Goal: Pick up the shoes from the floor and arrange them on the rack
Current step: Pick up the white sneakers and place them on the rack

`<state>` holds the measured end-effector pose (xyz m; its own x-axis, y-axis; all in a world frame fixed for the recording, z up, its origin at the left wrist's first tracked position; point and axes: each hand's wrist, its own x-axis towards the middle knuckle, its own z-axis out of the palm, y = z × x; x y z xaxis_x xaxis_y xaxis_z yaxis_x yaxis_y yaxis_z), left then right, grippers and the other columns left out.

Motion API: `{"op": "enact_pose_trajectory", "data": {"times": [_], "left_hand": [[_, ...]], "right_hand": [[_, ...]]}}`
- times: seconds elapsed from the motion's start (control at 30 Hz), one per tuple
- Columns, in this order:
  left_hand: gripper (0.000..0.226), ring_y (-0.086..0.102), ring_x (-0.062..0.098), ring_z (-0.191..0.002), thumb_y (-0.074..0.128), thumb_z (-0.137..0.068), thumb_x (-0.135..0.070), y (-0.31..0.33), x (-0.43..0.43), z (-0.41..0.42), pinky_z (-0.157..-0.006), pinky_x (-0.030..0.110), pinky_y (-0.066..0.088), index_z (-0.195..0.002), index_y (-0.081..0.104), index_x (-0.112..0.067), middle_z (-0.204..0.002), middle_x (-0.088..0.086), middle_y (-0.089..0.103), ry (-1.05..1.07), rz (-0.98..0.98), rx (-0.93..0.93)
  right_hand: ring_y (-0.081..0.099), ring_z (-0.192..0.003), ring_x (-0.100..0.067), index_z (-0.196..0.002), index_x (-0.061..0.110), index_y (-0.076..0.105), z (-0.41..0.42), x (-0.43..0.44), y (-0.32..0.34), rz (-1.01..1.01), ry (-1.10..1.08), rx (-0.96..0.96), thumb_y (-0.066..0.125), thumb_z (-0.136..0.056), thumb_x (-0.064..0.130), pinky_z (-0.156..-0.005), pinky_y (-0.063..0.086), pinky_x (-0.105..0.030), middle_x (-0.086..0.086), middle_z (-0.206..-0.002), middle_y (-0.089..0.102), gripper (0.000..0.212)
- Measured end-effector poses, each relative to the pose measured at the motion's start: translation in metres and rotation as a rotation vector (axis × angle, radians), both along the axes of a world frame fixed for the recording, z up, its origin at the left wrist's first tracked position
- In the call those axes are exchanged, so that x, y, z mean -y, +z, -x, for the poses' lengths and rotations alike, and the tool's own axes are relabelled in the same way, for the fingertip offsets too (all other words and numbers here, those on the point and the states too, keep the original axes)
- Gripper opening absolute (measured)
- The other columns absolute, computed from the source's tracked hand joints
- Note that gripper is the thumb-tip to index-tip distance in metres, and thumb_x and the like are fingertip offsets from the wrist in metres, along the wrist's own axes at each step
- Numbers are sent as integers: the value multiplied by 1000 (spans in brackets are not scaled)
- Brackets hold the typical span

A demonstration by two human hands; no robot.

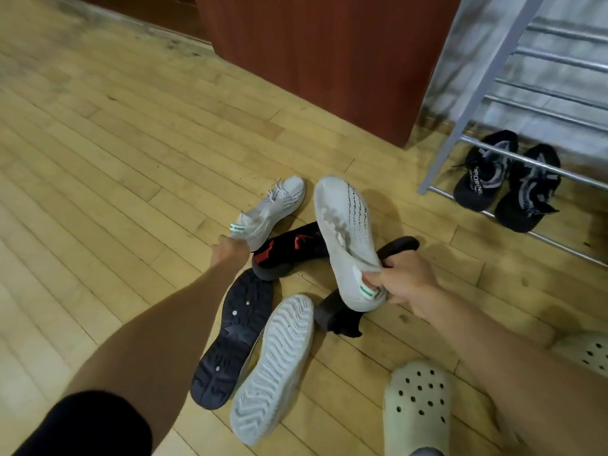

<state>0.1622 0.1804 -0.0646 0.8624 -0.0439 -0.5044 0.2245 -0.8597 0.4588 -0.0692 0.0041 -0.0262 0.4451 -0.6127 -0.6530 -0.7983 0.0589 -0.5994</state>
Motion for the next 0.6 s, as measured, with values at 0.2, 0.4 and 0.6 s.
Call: {"op": "enact_pose_trajectory", "data": {"times": [0.2,0.4,0.6], "left_hand": [[35,63,26,-89,52,-95,-26,-17,25,-23,-48,29,49,-123,55,-6,-110,10,63,523,500,-257],[33,65,22,-82,67,-85,-27,-21,36,-18,-48,27,46,-111,62,-8,-100,8,64,590,502,-212],[35,57,20,-57,74,-77,-29,11,31,-6,-43,25,47,-94,59,-2,-73,9,60,431,425,-135]], "right_hand": [[69,-88,-25,-102,9,71,2,28,-12,32,6,-58,81,-74,26,-78,59,-39,-8,-96,73,34],[68,-90,-24,-108,11,71,10,36,-12,12,-28,-19,79,-76,25,-78,59,-37,-7,-100,73,37],[69,-83,-23,-96,9,72,16,33,-6,12,-56,-21,81,-72,26,-74,59,-36,-7,-91,72,30]]}}
